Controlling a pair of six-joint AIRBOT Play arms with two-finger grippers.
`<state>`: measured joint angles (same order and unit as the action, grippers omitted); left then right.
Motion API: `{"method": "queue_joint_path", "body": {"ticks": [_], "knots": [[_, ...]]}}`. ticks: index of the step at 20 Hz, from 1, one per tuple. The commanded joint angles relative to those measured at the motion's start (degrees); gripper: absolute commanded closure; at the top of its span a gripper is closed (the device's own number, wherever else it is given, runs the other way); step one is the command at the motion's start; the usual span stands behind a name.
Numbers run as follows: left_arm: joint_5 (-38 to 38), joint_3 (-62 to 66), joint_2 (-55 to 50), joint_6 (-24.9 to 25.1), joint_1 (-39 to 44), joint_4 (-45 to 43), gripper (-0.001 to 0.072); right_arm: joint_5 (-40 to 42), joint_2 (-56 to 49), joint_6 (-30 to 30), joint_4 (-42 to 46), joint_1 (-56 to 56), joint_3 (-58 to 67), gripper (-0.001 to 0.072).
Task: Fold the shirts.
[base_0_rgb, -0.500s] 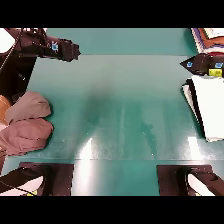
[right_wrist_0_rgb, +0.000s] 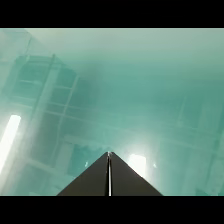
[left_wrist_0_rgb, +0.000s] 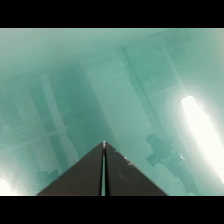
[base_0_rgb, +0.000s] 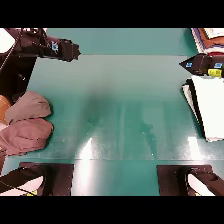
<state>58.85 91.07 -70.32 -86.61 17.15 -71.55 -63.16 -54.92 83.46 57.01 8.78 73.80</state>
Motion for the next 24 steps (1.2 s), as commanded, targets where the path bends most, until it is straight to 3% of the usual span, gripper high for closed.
{"method": "queue_joint_path", "body": {"ticks": [1, 5, 9, 10, 12, 17, 23, 24], "knots": [[0.0, 0.1, 0.0, 0.0, 0.0, 0.0, 0.0678, 0.0, 0.0, 0.0, 0.0, 0.1, 0.0, 0.0693], [-4.3, 0.1, 0.0, 0.1, -0.1, -0.5, 0.0678, 0.0, 0.0, 0.0, 0.0, 0.1, 0.0, 0.0693], [7.8, 0.1, 1.4, -1.4, -6.5, -15.7, 0.0676, 0.0, 0.0, 0.0, 0.0, 0.1, 0.0, 0.0694], [11.1, -0.2, 1.4, -1.5, -9.0, -19.4, 0.0627, 0.0, 0.0, 0.0, 0.0, 0.1, 0.0, 0.0693], [13.7, -3.4, 1.4, -1.7, -14.8, -23.5, 0.0042, 0.0, 0.0, 0.0, 0.0, 0.1, 0.0, 0.0693], [9.5, -21.9, 1.0, -2.2, -26.3, -23.9, 0.0043, 0.2, -0.3, 0.0, 0.0, 0.1, 0.0, 0.0693], [3.7, -33.6, -0.2, -4.0, -29.0, -23.9, 0.0046, 0.2, -0.3, 0.0, 0.0, 0.1, 0.0, 0.0693], [4.0, -33.2, -0.2, -5.0, -29.0, -23.9, 0.0201, 0.3, -0.3, 0.0, 0.1, 0.1, 0.0, 0.0693]]}}
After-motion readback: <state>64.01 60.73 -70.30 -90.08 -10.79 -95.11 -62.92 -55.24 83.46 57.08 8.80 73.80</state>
